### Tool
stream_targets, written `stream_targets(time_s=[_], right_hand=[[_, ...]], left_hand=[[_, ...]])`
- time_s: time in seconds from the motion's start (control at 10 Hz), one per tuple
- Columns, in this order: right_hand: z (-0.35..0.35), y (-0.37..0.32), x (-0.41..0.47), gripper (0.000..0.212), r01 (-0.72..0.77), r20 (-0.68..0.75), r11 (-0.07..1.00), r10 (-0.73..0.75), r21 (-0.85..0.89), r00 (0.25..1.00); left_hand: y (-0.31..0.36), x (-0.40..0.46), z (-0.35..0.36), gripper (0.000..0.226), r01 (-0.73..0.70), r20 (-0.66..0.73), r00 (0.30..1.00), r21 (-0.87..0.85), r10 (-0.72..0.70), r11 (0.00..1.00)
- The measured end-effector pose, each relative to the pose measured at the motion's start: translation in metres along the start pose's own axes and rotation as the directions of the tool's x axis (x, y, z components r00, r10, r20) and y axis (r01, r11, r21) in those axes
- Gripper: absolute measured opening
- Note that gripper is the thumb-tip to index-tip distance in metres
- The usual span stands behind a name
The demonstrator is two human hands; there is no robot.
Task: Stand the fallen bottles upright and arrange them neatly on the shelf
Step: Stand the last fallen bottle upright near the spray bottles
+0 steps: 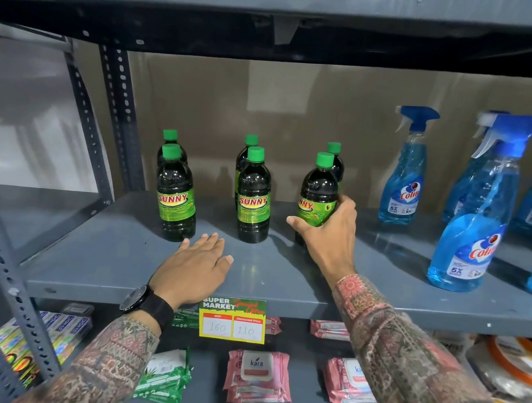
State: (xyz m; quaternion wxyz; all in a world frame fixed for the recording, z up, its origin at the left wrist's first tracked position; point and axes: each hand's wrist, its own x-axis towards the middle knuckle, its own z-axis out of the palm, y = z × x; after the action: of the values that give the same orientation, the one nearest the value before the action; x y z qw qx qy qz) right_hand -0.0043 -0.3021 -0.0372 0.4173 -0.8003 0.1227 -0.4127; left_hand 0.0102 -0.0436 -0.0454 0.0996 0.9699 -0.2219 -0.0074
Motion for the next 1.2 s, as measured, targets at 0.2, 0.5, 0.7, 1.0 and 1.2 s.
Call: stream_targets(time_s=[0.2,0.5,0.7,1.0,1.2], right_hand=[[-0.0014,0.0008,0.0000,0.075,-0.010,0.018,1.000,0.010,-0.014,1.000],[-0.0025,-0.0001,-0.0003,0.073,0.005,0.009,0.999,-0.005,-0.037,1.000],[-0.0027,0.0002,-0.0003,0.083,-0.019,0.001,0.998,0.019,-0.061,1.000],[-0.0054,-0.0024,-0.0014,0.055,-0.034,0.053,0.997,0.039,-0.076,0.998],[-0.0064,-0.0035,-0.0029,0.061,-0.058,0.080,0.998,0.061,-0.032,0.995]], left_hand=[[0.0009,-0.0001,-0.0001,0.066,0.001,-0.002,1.000,0.001,-0.001,1.000],[0.0012,-0.0001,0.0001,0.066,0.006,-0.001,1.000,-0.003,-0.006,1.000],[0.0025,-0.0008,-0.0001,0.066,0.009,0.003,1.000,-0.008,-0.009,1.000],[0.0028,-0.0002,-0.0002,0.066,0.002,0.006,1.000,-0.008,-0.002,1.000],[0.0018,0.0001,-0.0003,0.066,-0.005,-0.008,1.000,-0.029,0.005,1.000]])
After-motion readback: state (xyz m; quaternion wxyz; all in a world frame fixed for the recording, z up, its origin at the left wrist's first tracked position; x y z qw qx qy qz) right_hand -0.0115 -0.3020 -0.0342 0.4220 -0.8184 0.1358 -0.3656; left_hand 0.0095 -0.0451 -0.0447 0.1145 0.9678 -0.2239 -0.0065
